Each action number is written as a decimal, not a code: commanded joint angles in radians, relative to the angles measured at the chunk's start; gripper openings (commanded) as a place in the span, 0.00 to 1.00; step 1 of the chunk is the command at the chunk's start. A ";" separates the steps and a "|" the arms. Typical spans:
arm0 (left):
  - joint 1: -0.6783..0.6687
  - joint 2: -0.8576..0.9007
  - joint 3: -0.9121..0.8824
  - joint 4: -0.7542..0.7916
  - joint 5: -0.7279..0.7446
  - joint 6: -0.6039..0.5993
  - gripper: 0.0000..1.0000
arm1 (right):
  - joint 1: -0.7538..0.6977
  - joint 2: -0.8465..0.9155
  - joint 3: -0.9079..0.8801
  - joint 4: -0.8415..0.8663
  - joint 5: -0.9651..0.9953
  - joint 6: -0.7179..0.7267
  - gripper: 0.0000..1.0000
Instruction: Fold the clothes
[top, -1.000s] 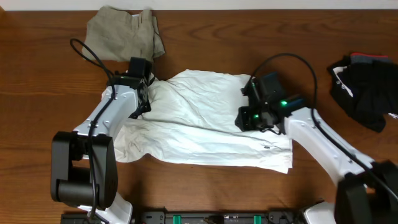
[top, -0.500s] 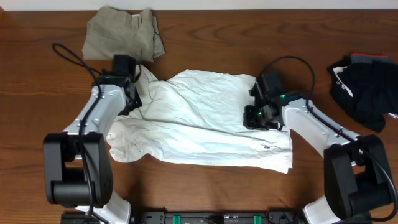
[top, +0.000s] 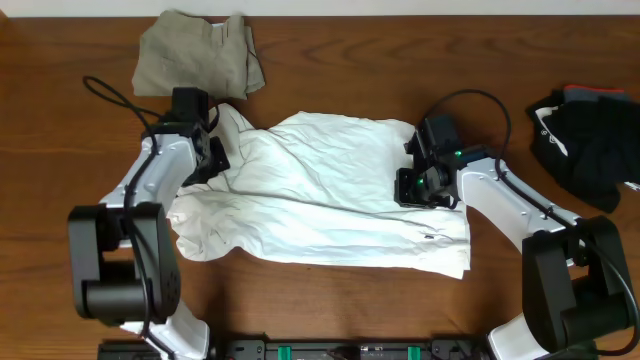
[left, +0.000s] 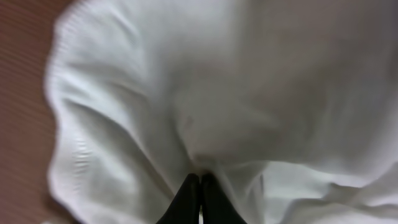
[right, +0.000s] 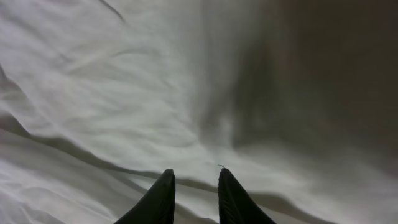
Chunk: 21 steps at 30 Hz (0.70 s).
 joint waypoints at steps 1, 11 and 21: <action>0.006 0.032 -0.014 0.004 0.027 0.010 0.06 | -0.009 0.004 -0.003 -0.008 0.041 0.014 0.22; 0.083 0.061 -0.014 -0.012 0.028 0.010 0.06 | -0.041 0.040 -0.003 -0.002 0.077 0.014 0.13; 0.116 0.061 -0.016 -0.018 0.027 0.018 0.07 | -0.108 0.089 -0.003 -0.001 0.077 0.021 0.12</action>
